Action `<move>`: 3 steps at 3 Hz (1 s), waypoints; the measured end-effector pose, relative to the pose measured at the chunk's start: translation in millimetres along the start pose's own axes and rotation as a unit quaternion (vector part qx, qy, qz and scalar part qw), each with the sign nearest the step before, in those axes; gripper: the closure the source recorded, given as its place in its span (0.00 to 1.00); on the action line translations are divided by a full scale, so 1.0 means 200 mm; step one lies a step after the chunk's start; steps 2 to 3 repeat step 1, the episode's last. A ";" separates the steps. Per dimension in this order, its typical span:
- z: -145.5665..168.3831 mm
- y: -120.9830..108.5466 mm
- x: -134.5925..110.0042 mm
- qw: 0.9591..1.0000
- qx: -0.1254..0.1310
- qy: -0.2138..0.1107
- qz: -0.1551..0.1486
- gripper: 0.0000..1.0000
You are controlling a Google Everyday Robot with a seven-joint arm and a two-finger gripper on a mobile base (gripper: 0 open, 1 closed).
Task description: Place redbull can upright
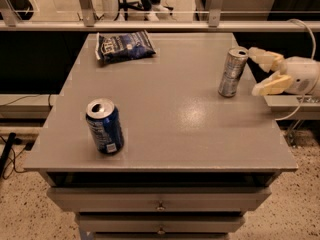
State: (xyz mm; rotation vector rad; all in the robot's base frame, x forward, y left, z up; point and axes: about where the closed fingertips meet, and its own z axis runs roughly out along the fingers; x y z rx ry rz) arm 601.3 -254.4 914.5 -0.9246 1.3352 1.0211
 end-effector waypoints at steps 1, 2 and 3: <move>-0.18 0.02 -0.20 0.998 0.021 0.053 -0.035 0.00; -0.18 0.02 -0.20 0.998 0.021 0.053 -0.035 0.00; -0.18 0.02 -0.20 0.998 0.021 0.053 -0.035 0.00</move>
Offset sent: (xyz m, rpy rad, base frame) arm 0.0000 0.0000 0.0000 0.0000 0.0000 0.0000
